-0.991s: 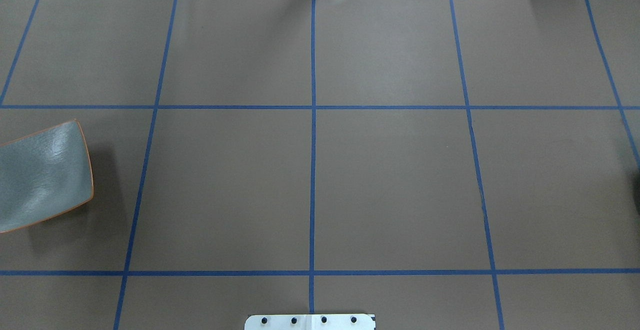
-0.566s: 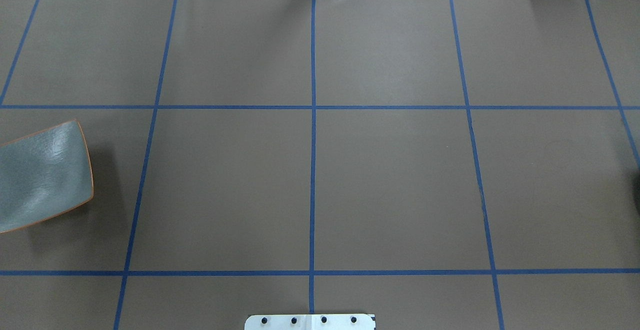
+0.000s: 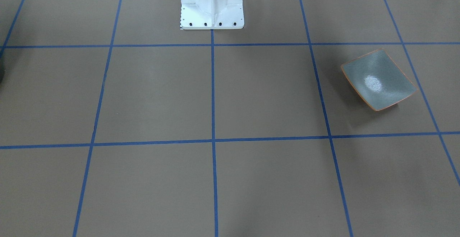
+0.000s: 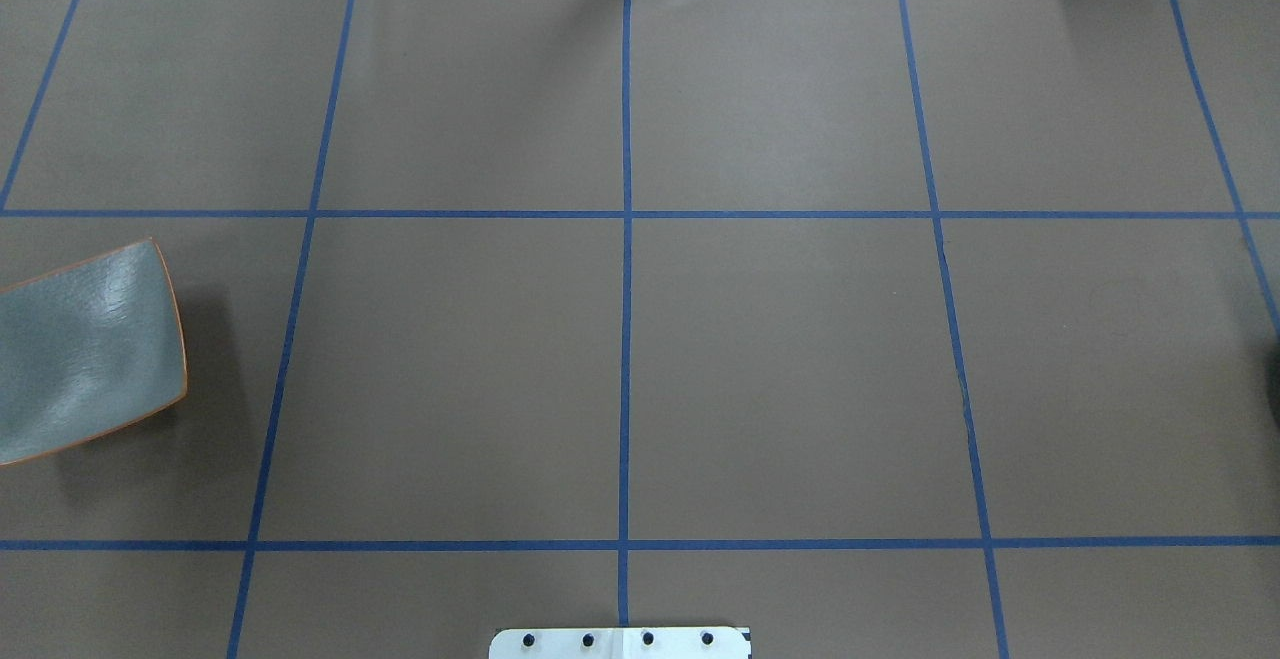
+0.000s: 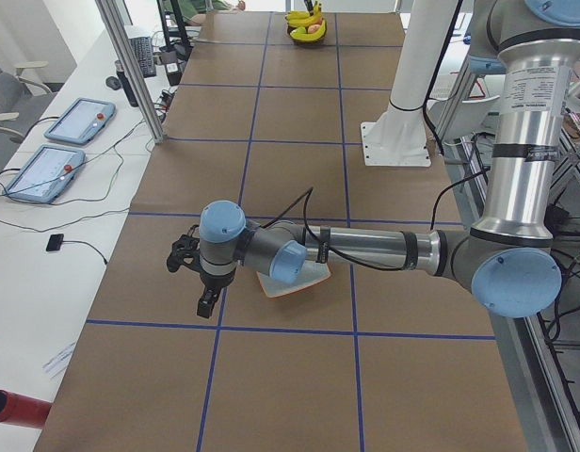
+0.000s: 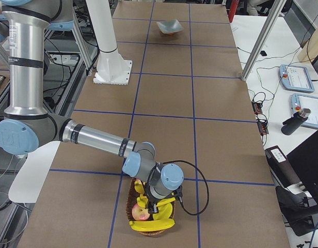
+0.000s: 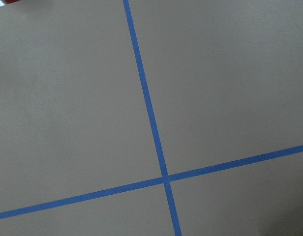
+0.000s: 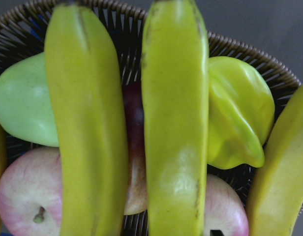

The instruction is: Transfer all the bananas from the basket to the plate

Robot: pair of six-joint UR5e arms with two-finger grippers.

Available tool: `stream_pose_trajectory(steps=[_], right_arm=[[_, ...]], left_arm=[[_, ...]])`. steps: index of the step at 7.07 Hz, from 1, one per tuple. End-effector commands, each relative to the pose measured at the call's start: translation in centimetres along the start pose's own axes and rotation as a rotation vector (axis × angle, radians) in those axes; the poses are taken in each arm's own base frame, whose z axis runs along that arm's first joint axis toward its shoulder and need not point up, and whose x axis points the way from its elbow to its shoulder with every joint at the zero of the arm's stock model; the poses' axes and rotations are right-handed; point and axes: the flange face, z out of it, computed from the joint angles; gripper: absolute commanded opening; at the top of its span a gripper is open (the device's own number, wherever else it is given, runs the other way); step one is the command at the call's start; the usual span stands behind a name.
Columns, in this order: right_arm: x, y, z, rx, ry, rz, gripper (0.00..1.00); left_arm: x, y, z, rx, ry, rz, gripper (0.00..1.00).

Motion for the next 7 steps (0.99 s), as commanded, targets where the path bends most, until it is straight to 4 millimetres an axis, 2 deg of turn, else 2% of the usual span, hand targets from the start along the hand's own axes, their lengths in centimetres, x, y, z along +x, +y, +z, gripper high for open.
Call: stream_pose_trajectory(steps=[1, 2, 4, 5, 7], right_arm=[[0.0, -0.1, 0.1, -0.003, -0.001, 0.000, 0.58], [0.0, -0.1, 0.1, -0.003, -0.001, 0.002, 0.45], [-0.2, -0.4, -0.1, -0.002, 0.001, -0.001, 0.00], [-0.5, -1.0, -0.7, 0.003, 0.007, -0.009, 0.00], [-0.7, -1.0, -1.2, 0.010, 0.008, -0.021, 0.00]], left_arm=[[0.1, -0.1, -0.1, 0.002, 0.000, 0.002, 1.00], [0.2, -0.1, -0.2, 0.003, 0.000, 0.003, 1.00], [0.2, 0.0, 0.0, -0.001, 0.018, -0.002, 1.00], [0.6, 0.0, -0.1, -0.001, 0.055, 0.000, 1.00], [1.0, 0.1, -0.1, -0.005, 0.095, -0.007, 1.00]])
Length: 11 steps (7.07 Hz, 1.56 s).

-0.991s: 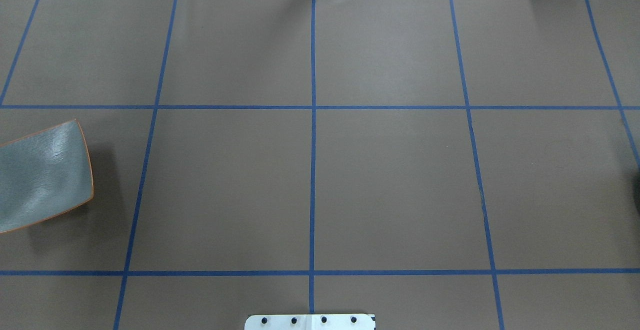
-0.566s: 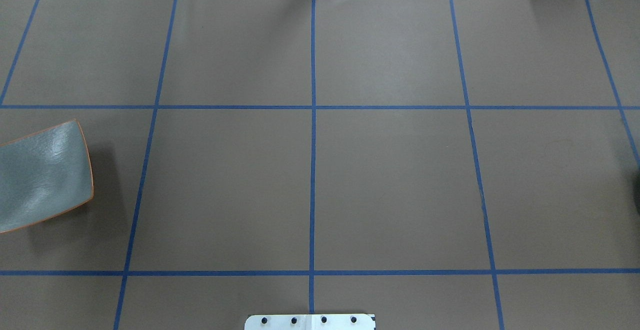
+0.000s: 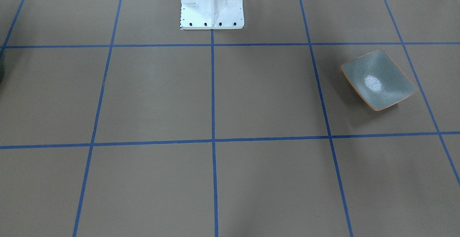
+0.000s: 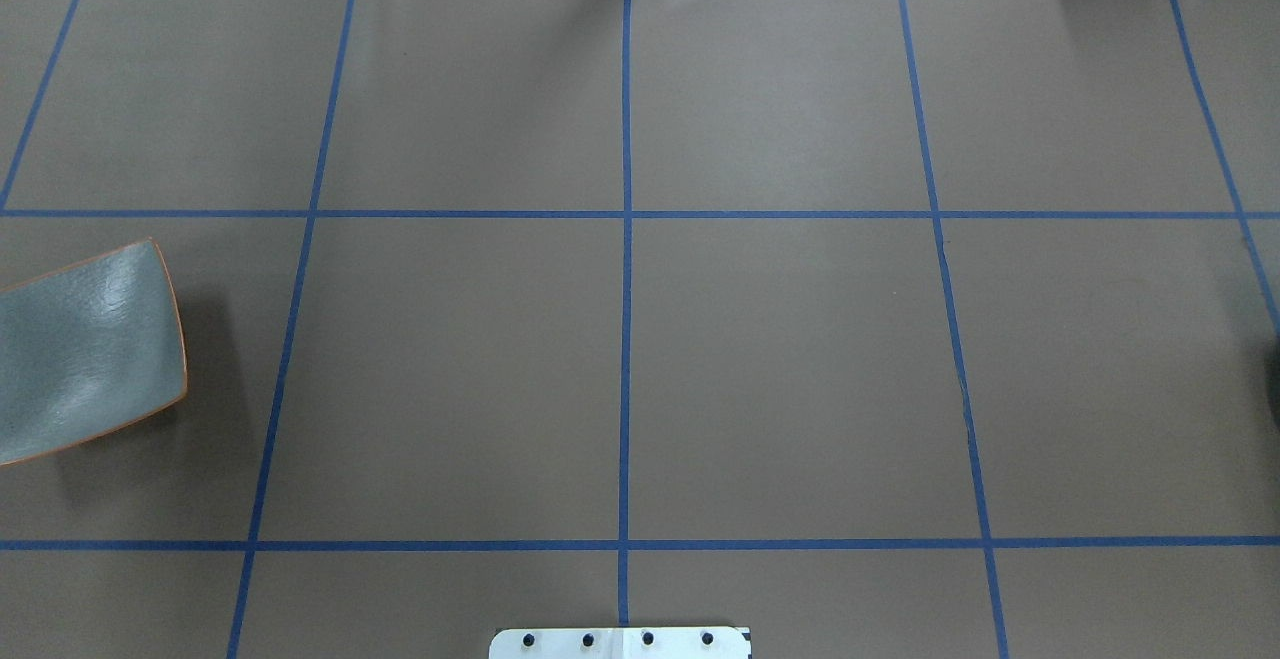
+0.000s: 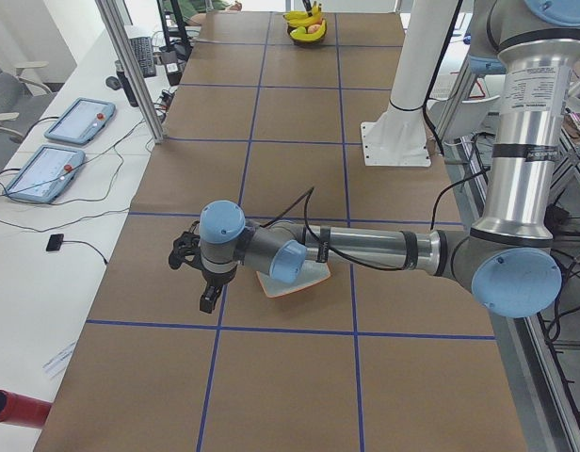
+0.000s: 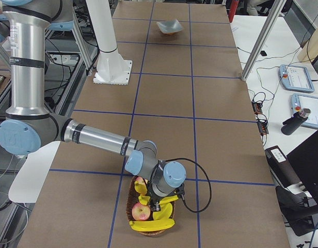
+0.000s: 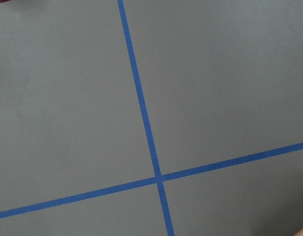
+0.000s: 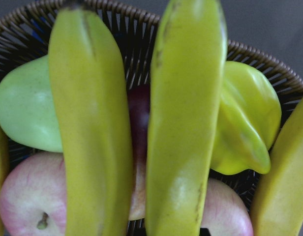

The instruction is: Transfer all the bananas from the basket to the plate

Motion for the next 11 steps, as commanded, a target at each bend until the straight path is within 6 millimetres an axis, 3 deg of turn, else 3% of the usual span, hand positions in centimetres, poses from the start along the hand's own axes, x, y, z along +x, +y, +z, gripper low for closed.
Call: stream_pose_trajectory(steps=[1, 3, 4, 5, 6, 7, 8, 9, 10, 11], right_arm=[[-0.3, 0.6, -1.2, 0.007, -0.004, -0.005, 0.00], [2.4, 3.0, -4.8, 0.009, 0.027, -0.001, 0.00], [3.4, 2.2, -8.6, 0.012, 0.067, 0.013, 0.00], [3.3, 1.8, -10.3, 0.027, 0.086, -0.020, 0.00], [2.5, 0.4, -12.3, 0.055, 0.116, -0.040, 0.00], [1.6, -2.5, -16.2, 0.096, 0.150, -0.056, 0.00], [-0.8, -6.7, -19.9, 0.140, 0.173, -0.057, 0.00], [-5.4, -12.2, -21.8, 0.173, 0.159, -0.079, 0.00], [-10.8, -17.2, -22.9, 0.198, 0.134, -0.058, 0.00], [-16.8, -21.1, -22.8, 0.212, 0.101, -0.045, 0.00]], left_arm=[[0.2, 0.1, 0.0, -0.002, 0.022, -0.003, 1.00], [-0.1, 0.2, 0.2, -0.006, 0.020, -0.007, 1.00], [0.0, 0.1, 0.3, -0.006, 0.021, -0.009, 1.00], [-0.1, 0.1, 0.3, -0.008, 0.021, -0.011, 1.00], [0.2, -0.4, 0.0, -0.002, 0.020, -0.006, 1.00], [0.2, -0.5, 0.1, -0.004, 0.019, -0.007, 1.00], [0.2, -0.5, 0.1, -0.003, 0.020, -0.008, 1.00], [0.1, -0.5, 0.2, -0.010, 0.019, -0.019, 1.00], [0.5, -1.7, 0.0, 0.004, 0.021, -0.069, 1.00], [1.4, -3.5, -0.8, 0.022, 0.024, -0.098, 1.00]])
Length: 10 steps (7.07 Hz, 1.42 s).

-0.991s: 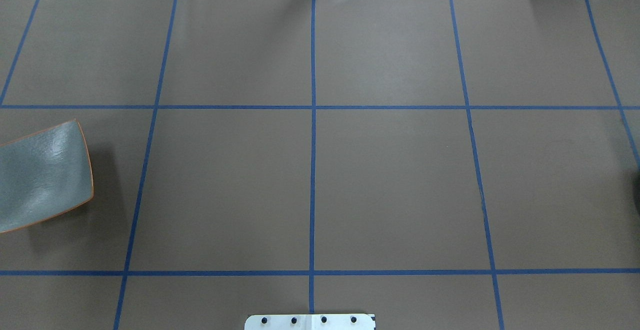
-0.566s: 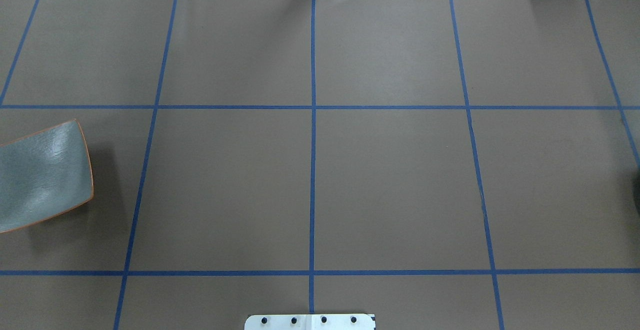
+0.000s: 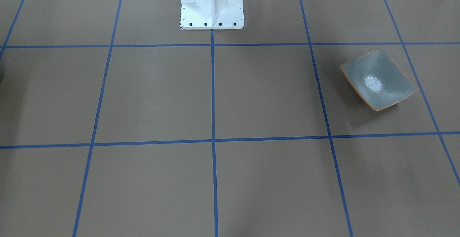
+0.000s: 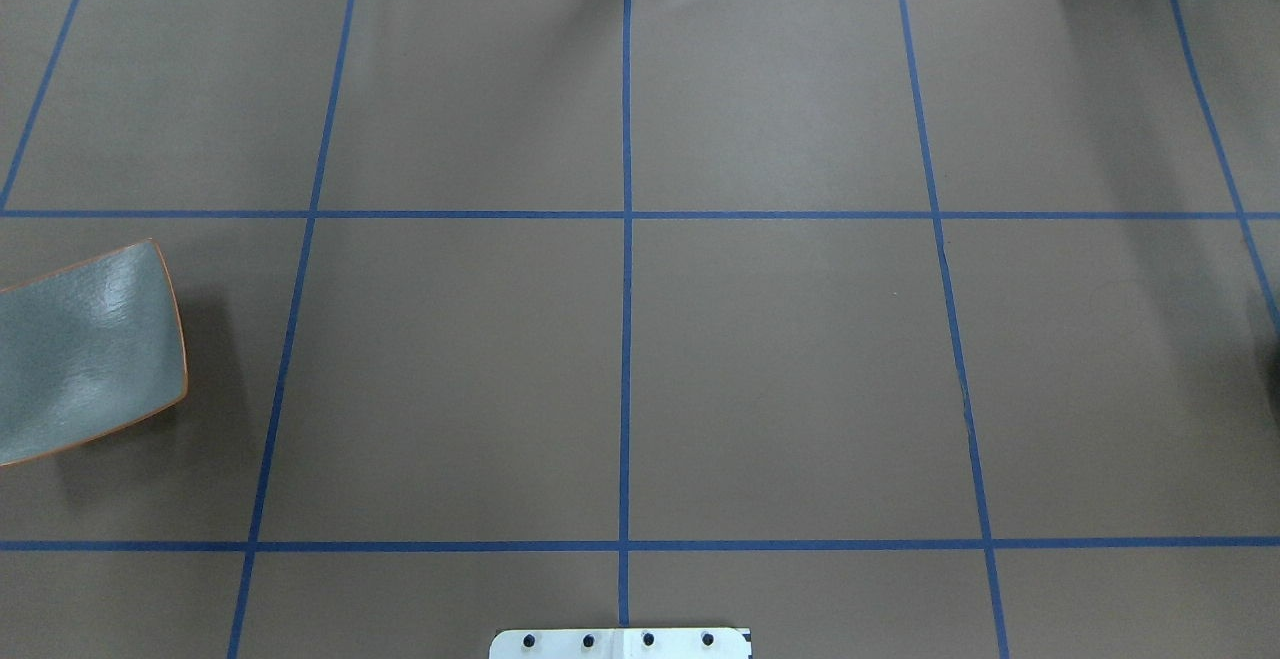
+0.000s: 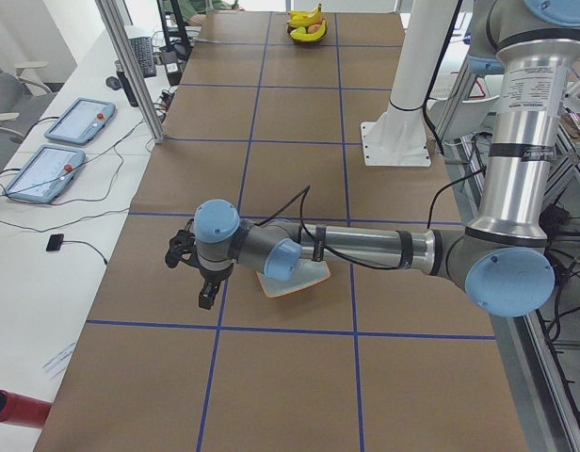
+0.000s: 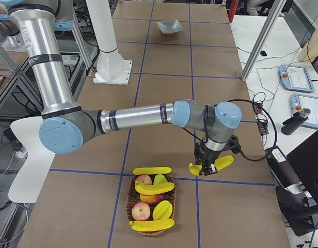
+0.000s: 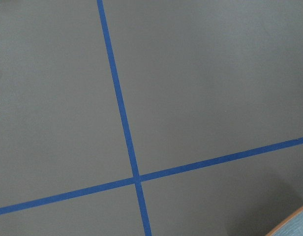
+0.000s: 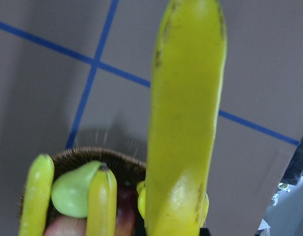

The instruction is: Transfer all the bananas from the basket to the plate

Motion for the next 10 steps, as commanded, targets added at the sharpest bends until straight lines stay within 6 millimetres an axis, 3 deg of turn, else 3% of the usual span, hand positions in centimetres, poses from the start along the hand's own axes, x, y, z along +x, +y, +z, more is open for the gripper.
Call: stream_pose_trajectory(steps=[1, 2, 3, 4, 6, 7, 8, 9, 10], right_arm=[[-14.6, -9.4, -0.1, 0.025, -0.060, 0.029, 0.00], [-23.4, -12.3, 0.7, 0.016, -0.097, 0.028, 0.00], [-33.1, -14.0, 0.5, 0.017, -0.149, 0.025, 0.00], [-39.9, -14.2, -0.6, 0.058, -0.215, 0.027, 0.00], [-48.5, -13.6, -3.6, 0.061, -0.336, 0.049, 0.00], [-51.7, -12.9, -4.8, 0.078, -0.371, 0.059, 0.00], [-54.6, -12.0, -5.0, 0.093, -0.411, 0.065, 0.00], [-56.5, -11.5, -4.9, 0.105, -0.444, 0.067, 0.00], [-58.1, -11.1, -4.7, 0.111, -0.474, 0.065, 0.00]], left_arm=[[2.3, -3.5, -1.6, 0.044, 0.010, -0.035, 1.00], [3.8, -5.4, -2.8, 0.072, 0.020, -0.016, 1.00], [7.6, -8.2, -3.6, 0.073, 0.114, 0.003, 1.00], [11.5, -10.0, -4.0, 0.052, 0.217, -0.017, 1.00], [21.2, -11.6, -2.5, 0.033, 0.335, -0.046, 1.00], [29.4, -10.9, 0.5, -0.005, 0.425, -0.040, 1.00], [34.1, -10.6, 0.9, 0.001, 0.494, -0.052, 1.00], [37.2, -10.6, 1.0, 0.026, 0.524, -0.029, 1.00], [42.0, -10.0, 1.1, 0.037, 0.555, -0.105, 0.99]])
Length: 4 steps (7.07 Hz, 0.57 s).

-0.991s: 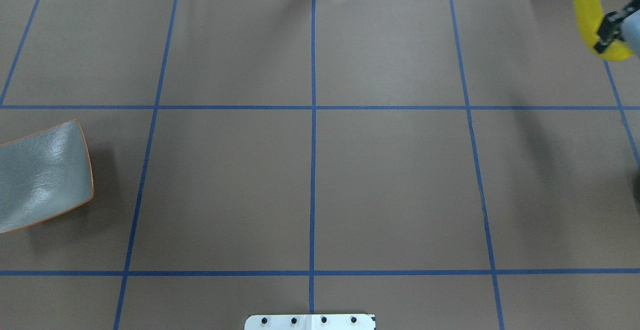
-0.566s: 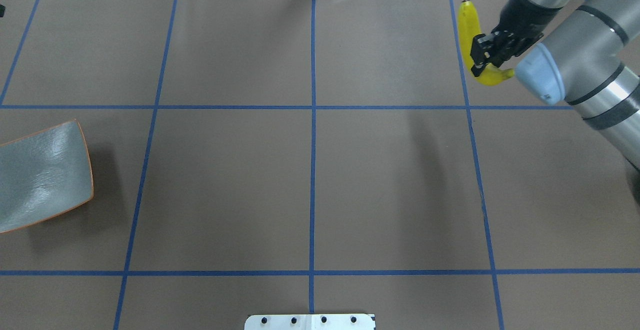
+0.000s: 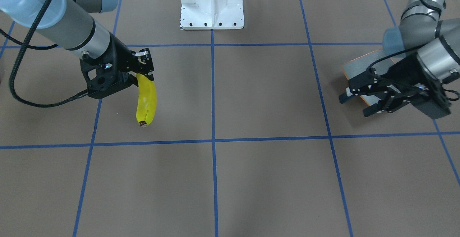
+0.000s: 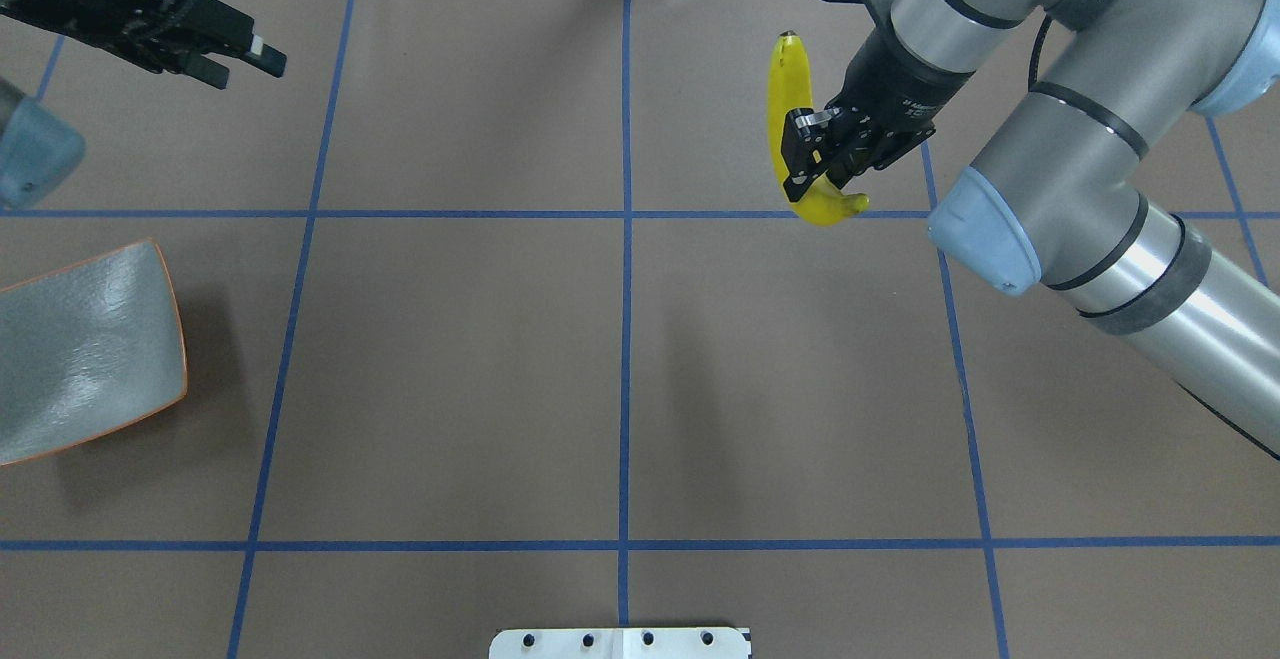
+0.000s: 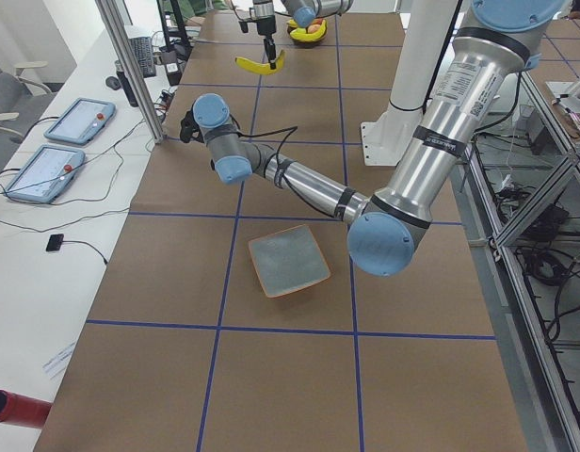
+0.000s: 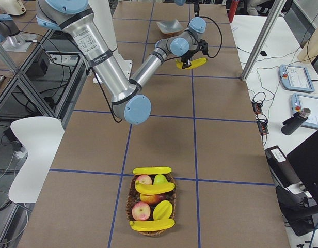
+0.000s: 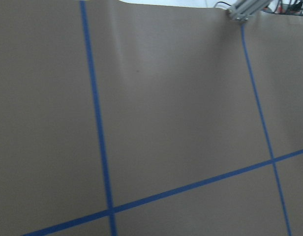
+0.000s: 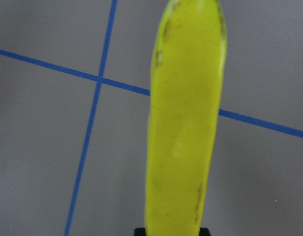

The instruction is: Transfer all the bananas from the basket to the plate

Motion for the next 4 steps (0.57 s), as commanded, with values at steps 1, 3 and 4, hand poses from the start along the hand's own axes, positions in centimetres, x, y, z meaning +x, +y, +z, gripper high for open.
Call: stream_pose_trajectory(steps=[1, 3, 4], right_arm=[[-3.7, 1.6, 1.6, 0.006, -0.070, 0.023, 0.00], [-6.6, 3.1, 2.4, -0.012, -0.107, 0.028, 0.00], [-7.6, 3.8, 2.3, -0.008, -0.133, 0.027, 0.00]], left_arm=[[9.5, 2.1, 5.5, 0.086, 0.114, -0.173, 0.99], [14.1, 5.1, 10.5, 0.161, 0.210, -0.265, 0.99], [16.5, 5.9, 12.0, 0.174, 0.243, -0.289, 0.99]])
